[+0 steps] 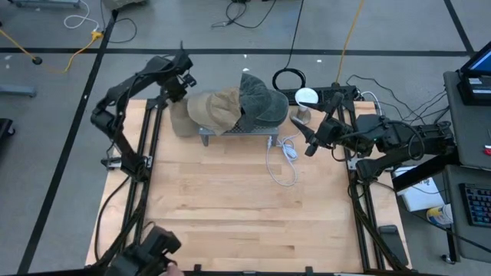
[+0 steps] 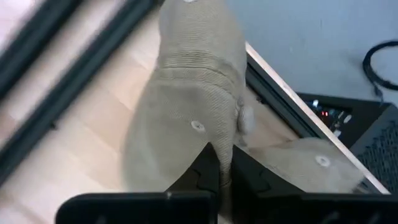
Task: Pick & Place hat
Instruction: Stack the brown cap on the brown caps on the shelf
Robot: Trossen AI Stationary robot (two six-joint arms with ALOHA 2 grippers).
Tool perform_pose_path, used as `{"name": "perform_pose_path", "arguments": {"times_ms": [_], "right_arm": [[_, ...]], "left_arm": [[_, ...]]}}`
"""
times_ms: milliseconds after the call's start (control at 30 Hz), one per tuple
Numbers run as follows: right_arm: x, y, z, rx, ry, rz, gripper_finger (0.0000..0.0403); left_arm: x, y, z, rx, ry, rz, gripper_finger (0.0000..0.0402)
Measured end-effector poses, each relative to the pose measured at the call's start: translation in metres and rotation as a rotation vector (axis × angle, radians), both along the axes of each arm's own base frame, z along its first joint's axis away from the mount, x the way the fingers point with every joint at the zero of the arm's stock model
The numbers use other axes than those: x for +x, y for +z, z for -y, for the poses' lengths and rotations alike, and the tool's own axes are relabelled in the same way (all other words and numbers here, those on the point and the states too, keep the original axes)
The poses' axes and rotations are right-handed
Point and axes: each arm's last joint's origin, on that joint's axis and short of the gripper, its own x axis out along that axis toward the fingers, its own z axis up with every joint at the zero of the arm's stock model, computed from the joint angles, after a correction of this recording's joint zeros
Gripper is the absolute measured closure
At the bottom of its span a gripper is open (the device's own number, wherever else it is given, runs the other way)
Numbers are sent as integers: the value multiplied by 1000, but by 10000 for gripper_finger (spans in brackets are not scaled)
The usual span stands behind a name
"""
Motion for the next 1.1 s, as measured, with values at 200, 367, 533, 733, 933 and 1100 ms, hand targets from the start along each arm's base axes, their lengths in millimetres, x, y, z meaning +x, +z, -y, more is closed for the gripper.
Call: {"name": "perform_pose_path", "arguments": {"times_ms": [200, 367, 533, 733, 933, 1100], "right_arm": [[0, 0, 0, -4, 0, -3, 151], [0, 0, 0, -6, 0, -4, 151], [0, 0, 0, -4, 0, -3, 151], [0, 0, 0, 1, 0, 0, 151], [0, 0, 0, 1, 0, -1, 151], [0, 0, 0, 0, 0, -1, 151]], "left_arm": [[-17, 32, 21, 61, -4, -28, 394], [-24, 54, 32, 161, -56, 7, 389], [-33, 76, 46, 244, -190, -31, 394], [-41, 91, 60, 294, -317, -31, 394], [-44, 103, 74, 339, -407, -7, 392], [-44, 118, 83, 462, -444, 34, 394]]}}
